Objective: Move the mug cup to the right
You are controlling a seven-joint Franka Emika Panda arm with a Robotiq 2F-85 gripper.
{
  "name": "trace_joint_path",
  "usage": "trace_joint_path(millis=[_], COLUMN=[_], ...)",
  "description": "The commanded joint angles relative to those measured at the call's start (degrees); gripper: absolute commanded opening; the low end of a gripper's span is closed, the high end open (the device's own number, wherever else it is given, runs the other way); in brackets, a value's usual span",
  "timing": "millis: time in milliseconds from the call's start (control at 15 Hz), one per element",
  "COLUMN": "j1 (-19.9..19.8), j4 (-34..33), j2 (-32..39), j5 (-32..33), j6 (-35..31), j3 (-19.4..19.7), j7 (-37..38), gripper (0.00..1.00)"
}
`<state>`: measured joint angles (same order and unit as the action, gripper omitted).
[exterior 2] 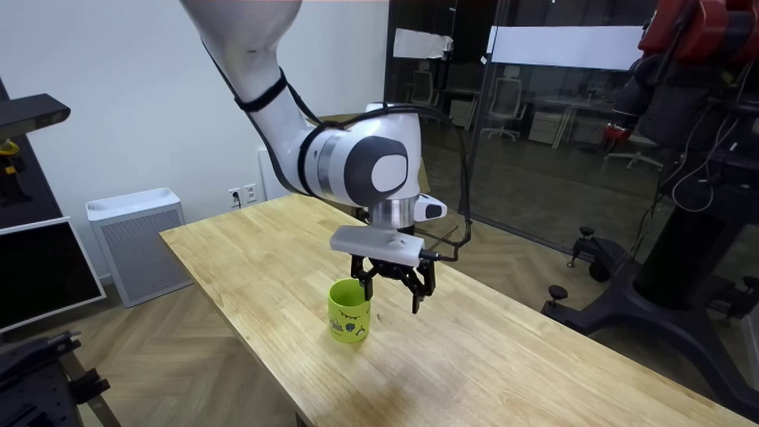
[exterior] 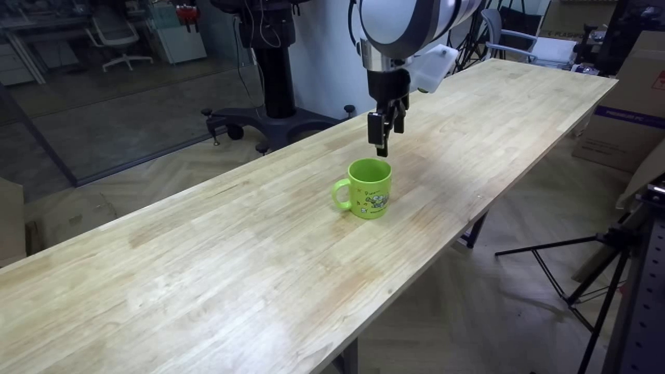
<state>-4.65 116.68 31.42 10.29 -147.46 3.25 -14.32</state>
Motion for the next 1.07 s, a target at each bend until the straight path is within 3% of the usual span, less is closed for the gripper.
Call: trace_joint_path(millis=[0,533,1000], j1=[-0.5,1.7,0.5], j4=[-5.2,-9.2,-11.2], j2=[2.9,6.0,8.3], j5=[0.3,-0.8,-2.1], j6=[1.9,6.4,6.9], j3=[-0.8,-4.2,-5.2], j7=[-1.7,-1.8,-3.2], gripper=[1.0,1.0,1.0])
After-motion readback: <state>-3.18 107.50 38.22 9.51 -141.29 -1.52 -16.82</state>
